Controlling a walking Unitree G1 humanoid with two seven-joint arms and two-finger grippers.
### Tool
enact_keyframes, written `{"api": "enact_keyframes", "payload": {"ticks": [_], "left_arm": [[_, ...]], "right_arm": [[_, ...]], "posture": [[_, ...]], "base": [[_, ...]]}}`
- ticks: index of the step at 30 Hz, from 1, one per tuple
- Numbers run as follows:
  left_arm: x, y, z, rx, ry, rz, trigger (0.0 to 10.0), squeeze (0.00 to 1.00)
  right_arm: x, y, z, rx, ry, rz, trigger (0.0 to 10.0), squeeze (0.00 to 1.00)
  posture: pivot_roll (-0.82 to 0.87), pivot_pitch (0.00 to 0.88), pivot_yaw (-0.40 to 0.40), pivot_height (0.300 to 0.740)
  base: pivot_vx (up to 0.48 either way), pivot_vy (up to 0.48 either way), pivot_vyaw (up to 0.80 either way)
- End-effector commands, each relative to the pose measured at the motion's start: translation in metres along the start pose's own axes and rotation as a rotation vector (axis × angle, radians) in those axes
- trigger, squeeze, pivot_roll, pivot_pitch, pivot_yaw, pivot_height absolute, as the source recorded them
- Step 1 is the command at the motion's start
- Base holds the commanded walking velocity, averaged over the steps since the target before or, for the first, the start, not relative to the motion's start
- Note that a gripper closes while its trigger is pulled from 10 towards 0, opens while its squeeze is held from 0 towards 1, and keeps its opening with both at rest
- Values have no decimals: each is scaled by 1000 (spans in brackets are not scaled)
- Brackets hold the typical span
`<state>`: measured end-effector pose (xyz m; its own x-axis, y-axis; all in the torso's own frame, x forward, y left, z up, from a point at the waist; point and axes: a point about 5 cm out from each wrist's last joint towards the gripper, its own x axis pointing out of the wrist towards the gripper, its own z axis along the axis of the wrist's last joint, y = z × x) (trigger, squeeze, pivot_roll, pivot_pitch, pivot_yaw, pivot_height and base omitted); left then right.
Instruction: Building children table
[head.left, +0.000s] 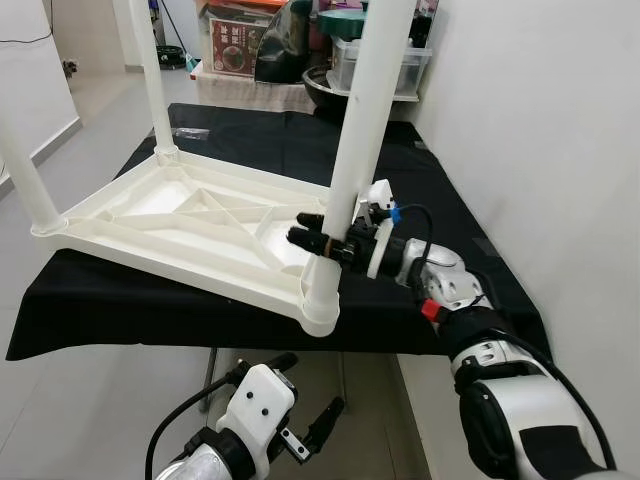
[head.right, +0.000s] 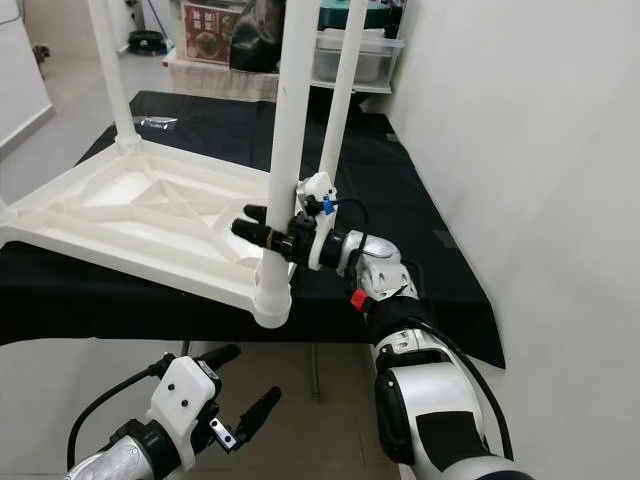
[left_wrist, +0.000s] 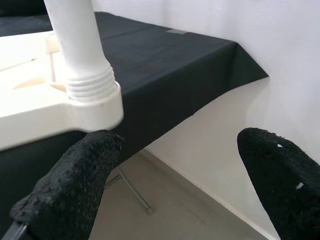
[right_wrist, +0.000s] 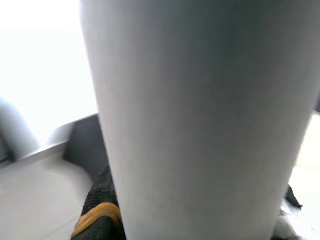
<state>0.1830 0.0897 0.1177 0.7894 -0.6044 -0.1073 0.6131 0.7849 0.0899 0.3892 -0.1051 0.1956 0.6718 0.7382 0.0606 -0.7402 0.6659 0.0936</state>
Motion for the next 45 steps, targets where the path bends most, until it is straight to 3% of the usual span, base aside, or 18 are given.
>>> {"api": "enact_keyframes", "payload": {"ticks": [1,2,3,4,7,14,15,17,18,23,24,26,29,31,33,38,40,45], "left_arm": [[1,-2,-1,6,1,-8,10000,0],[1,-2,-1,6,1,-8,10000,0],[2,-2,-2,5,2,-16,10000,0],[2,-2,-2,5,2,-16,10000,0],[4,-2,-2,9,2,-26,10000,0],[5,-1,-1,15,1,-24,10000,0],[4,0,-1,20,1,-18,10000,0],[4,0,-1,21,1,-16,10000,0],[4,1,-1,21,1,-15,10000,0],[3,1,-1,20,0,-13,10000,0],[4,1,-1,19,0,-13,10000,0],[4,1,-1,19,0,-13,10000,0],[5,2,-1,17,-1,-15,10000,0],[6,2,-1,16,-3,-15,10000,0],[7,2,-1,16,-4,-14,10000,0],[8,2,-1,17,-5,-13,10000,0],[8,2,0,21,-9,-13,10000,0],[7,1,1,23,-9,-15,10000,0]], "right_arm": [[-14,-26,-8,6,40,-410,0,0],[-14,-26,-8,6,40,-410,0,0],[-34,-41,-17,-18,75,-737,0,0],[-34,-41,-17,-18,75,-737,0,0],[-59,-46,-18,-40,56,-1098,0,0],[-59,-31,-23,36,20,-1250,0,0],[-38,-16,-24,98,-18,-1192,10000,0],[-30,-12,-23,115,-36,-1152,10000,0],[-23,-8,-21,116,-57,-1122,10000,1000],[-22,-7,-10,67,-111,-1123,10000,1000],[-23,-9,-4,71,-155,-1056,10000,0],[-24,-10,1,75,-183,-1010,10000,0],[-28,-18,7,40,-227,-779,10000,0],[-38,-27,7,32,-164,-468,10000,0],[-42,-29,7,40,-136,-354,10000,0],[-43,-21,3,29,-7,-55,10000,0],[-42,1,1,7,57,273,10000,0],[-36,10,-4,-20,110,404,10000,0]], "posture": [[157,0,-133,740],[157,0,-133,740],[145,0,-125,740],[145,0,-125,740],[144,0,-121,740],[154,0,-120,740],[159,0,-125,740],[159,0,-125,740],[158,0,-124,740],[153,0,-124,740],[153,0,-125,740],[153,0,-125,740],[145,0,-119,740],[146,0,-125,740],[145,0,-126,740],[154,0,-134,740],[162,0,-135,740],[168,0,-136,740]], "base": [[0,0,0],[0,0,0],[0,0,0],[0,0,0],[0,0,0],[0,0,0],[0,0,0],[0,0,0],[0,0,0],[0,0,0],[0,0,0],[0,0,0],[0,0,0],[0,0,0],[0,0,0],[0,0,0],[0,0,0],[0,0,0]]}}
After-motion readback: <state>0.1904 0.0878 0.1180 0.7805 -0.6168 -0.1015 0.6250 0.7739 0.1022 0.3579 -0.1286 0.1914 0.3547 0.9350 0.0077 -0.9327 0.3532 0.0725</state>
